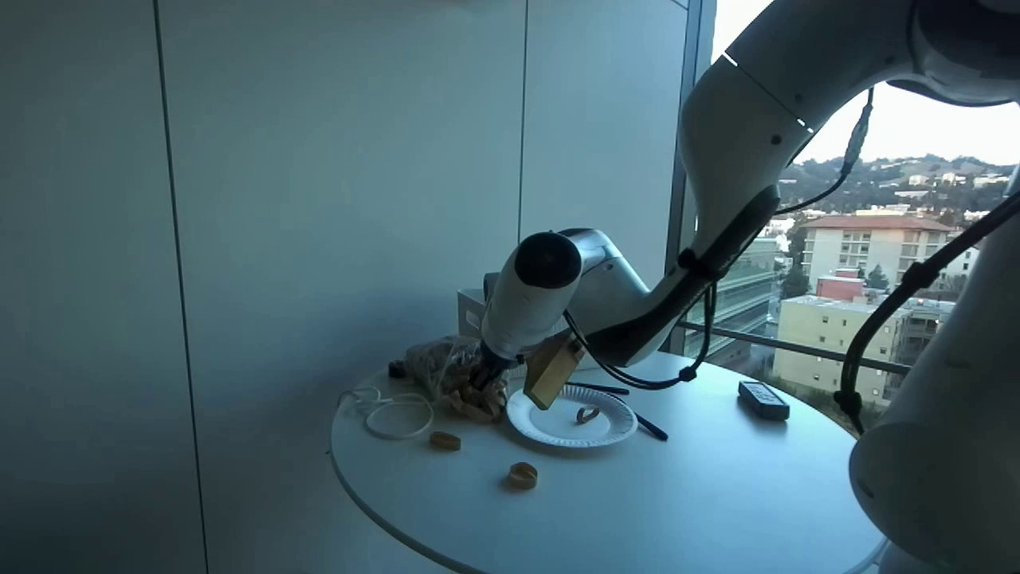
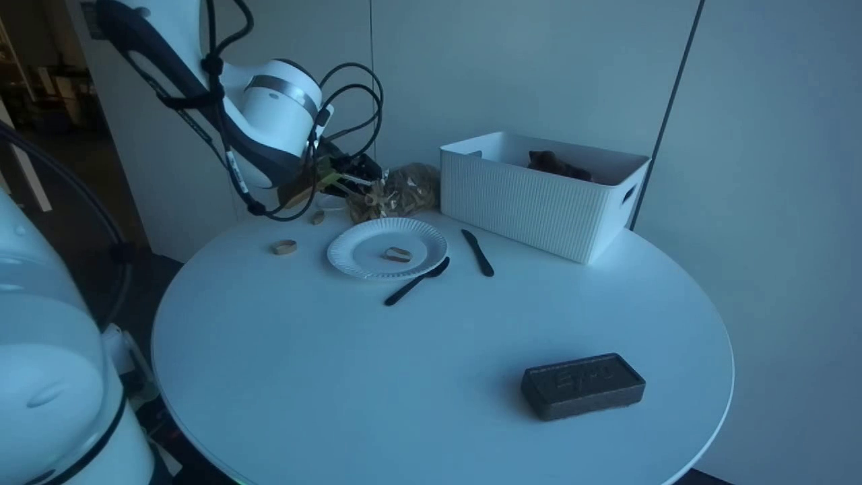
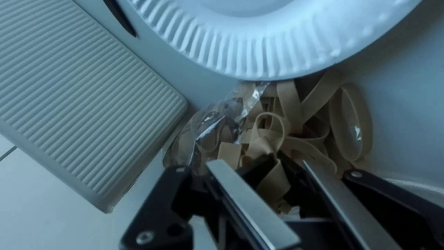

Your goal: Take all the rubber bands off the plate and place them in the basket

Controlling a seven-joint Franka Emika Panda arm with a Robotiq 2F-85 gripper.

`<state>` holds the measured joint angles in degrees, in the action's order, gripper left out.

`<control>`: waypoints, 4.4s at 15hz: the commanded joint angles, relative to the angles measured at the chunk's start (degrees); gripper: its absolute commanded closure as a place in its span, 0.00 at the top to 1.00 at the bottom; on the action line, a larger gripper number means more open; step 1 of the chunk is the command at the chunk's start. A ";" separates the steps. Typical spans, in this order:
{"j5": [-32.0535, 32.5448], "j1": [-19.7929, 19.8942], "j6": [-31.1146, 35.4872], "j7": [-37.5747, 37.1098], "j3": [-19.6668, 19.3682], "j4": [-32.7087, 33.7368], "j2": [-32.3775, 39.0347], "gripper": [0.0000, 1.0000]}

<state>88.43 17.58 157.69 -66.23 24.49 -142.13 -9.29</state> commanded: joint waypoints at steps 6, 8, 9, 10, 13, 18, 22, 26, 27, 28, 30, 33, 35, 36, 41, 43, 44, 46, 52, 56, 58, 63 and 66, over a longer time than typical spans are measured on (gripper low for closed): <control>-6.49 -0.20 -0.78 -0.11 0.18 8.50 9.75 0.07; -8.98 -0.23 -1.13 0.78 0.19 8.87 10.39 0.32; -10.53 -0.29 -1.19 1.38 0.27 8.65 10.43 0.32; -11.72 -0.30 -1.22 1.63 0.29 8.46 10.37 0.34; -16.97 -0.59 -1.44 2.97 0.49 6.89 8.89 0.54; -28.14 -1.25 -2.49 9.12 0.75 3.22 4.58 0.92; -34.55 -2.19 -1.71 14.21 0.36 -0.22 0.22 0.60; -43.88 -4.34 -2.15 21.42 -0.47 -4.34 -4.01 0.91; -45.11 -4.69 -2.44 22.56 -0.59 -5.36 -5.18 0.96; -46.15 -5.07 -2.24 23.38 -0.77 -6.33 -6.37 1.00; -49.03 -6.05 -3.19 25.63 -1.39 -8.09 -8.56 1.00; -53.70 -6.30 -9.76 23.82 -2.03 -9.42 -12.67 1.00; -54.84 -8.67 -14.99 21.77 -6.04 -9.56 -15.03 1.00; -54.81 -8.40 -16.19 20.14 -7.01 -9.61 -16.31 1.00; -57.54 -8.69 -20.10 21.11 -10.19 -8.24 -15.70 1.00; -57.91 -8.79 -20.40 21.11 -10.39 -8.26 -15.88 1.00; -57.88 -8.67 -20.03 20.76 -10.39 -8.03 -15.25 1.00; -57.66 -7.82 -19.23 19.16 -10.64 -7.33 -13.63 1.00; -58.05 -5.70 -15.61 12.87 -13.45 -5.53 -10.22 1.00; -58.29 -4.72 -15.81 7.40 -15.32 -2.60 -6.12 1.00; -59.30 -5.01 -16.28 5.96 -16.78 -1.08 -3.55 1.00; -66.58 -6.86 -17.47 6.39 -21.01 0.83 1.66 1.00; -71.54 -8.04 -17.41 8.07 -22.89 0.80 2.86 0.74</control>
<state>21.05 11.57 141.00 -59.38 3.69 -142.78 -7.69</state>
